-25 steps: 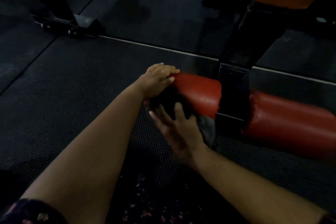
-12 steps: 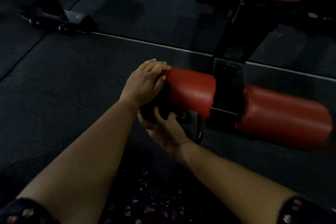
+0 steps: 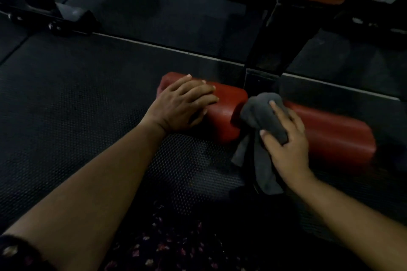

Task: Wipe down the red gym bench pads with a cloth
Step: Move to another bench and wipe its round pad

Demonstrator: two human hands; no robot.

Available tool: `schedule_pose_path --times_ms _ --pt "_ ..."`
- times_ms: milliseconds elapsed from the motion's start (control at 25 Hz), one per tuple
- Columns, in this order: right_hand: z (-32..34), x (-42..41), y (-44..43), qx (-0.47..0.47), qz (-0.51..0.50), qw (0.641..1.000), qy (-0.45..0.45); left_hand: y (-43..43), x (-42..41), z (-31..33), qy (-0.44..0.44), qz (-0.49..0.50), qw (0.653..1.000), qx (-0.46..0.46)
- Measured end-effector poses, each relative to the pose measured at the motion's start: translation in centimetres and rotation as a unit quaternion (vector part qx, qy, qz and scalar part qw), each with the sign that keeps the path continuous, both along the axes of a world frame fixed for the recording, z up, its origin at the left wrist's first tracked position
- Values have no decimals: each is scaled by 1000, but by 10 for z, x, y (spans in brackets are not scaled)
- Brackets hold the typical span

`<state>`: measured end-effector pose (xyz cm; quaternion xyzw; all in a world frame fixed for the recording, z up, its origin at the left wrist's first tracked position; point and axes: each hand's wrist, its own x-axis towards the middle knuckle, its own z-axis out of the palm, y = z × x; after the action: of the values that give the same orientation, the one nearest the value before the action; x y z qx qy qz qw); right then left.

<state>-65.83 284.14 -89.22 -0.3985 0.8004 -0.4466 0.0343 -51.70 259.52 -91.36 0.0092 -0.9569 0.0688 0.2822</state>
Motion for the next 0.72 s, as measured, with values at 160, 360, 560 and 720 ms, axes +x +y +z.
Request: schedule_pose_path --times_ms 160,360,560,720 --pt "-23 45 -11 64 56 996 -40 3 -3 -10 -8 -1 1000 -10" --pt "36 -25 -9 88 103 991 7 1 -3 -17 13 12 999 -43" --pt "53 -92 -94 319 58 946 3 2 -1 -19 43 13 999 -28" --pt "51 -96 -162 446 173 871 114 -1 0 -23 38 2 998 -48"
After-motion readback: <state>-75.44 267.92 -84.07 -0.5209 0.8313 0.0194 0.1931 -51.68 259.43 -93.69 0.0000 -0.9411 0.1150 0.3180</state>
